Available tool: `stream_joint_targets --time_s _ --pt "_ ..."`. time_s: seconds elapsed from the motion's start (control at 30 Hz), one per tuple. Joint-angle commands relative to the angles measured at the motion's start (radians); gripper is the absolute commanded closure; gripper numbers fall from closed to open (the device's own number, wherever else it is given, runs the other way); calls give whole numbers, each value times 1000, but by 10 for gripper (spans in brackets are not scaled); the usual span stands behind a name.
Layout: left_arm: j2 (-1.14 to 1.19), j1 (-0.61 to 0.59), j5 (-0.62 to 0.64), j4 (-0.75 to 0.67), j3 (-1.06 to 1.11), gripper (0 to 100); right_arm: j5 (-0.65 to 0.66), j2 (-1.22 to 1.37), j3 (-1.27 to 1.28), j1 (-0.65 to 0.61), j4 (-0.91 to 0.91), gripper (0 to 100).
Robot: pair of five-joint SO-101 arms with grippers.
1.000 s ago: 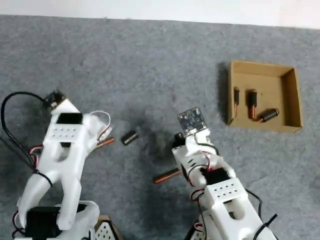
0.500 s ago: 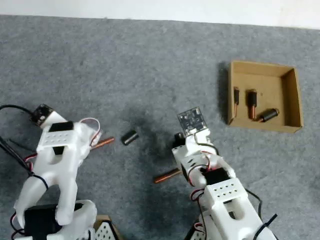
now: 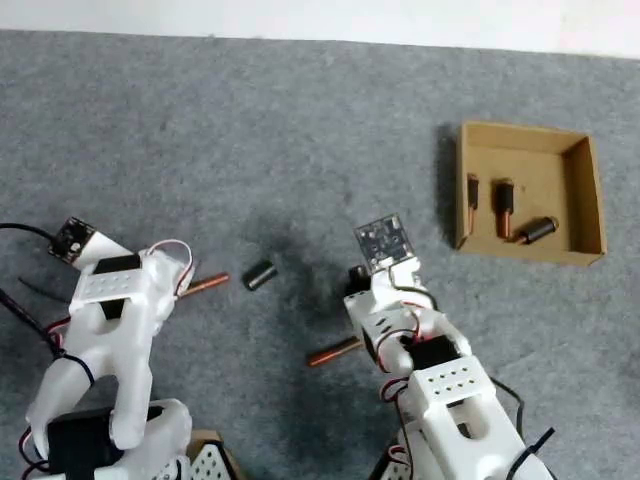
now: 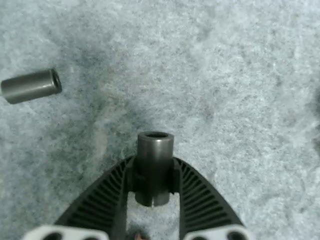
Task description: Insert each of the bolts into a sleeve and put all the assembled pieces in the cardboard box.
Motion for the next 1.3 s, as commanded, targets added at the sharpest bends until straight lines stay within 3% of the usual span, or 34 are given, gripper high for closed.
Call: stream_joint_targets --time_s 0.0,0.07,0.13,0.47,0.83,0.97,1.13,1.27 --pt "4 -16 -15 -21 -1 914 12 -15 -8 12 -28 989" --pt "4 -16 -35 -37 2 1000 12 -15 -8 12 -28 989" --pt "4 -16 -37 -71 28 966 12 -16 4 12 -28 989" --pt "-68 4 -43 -132 5 996 91 -255 130 5 -30 993" --pt "-533 311 -84 -133 84 996 95 -756 380 -41 -30 993" --pt "-691 392 -86 -133 148 996 95 -865 420 -59 65 993" --pt "-880 420 -170 -130 182 996 110 -898 418 -90 90 992" --pt "-1029 421 -261 -135 226 996 241 -901 418 -186 154 992"
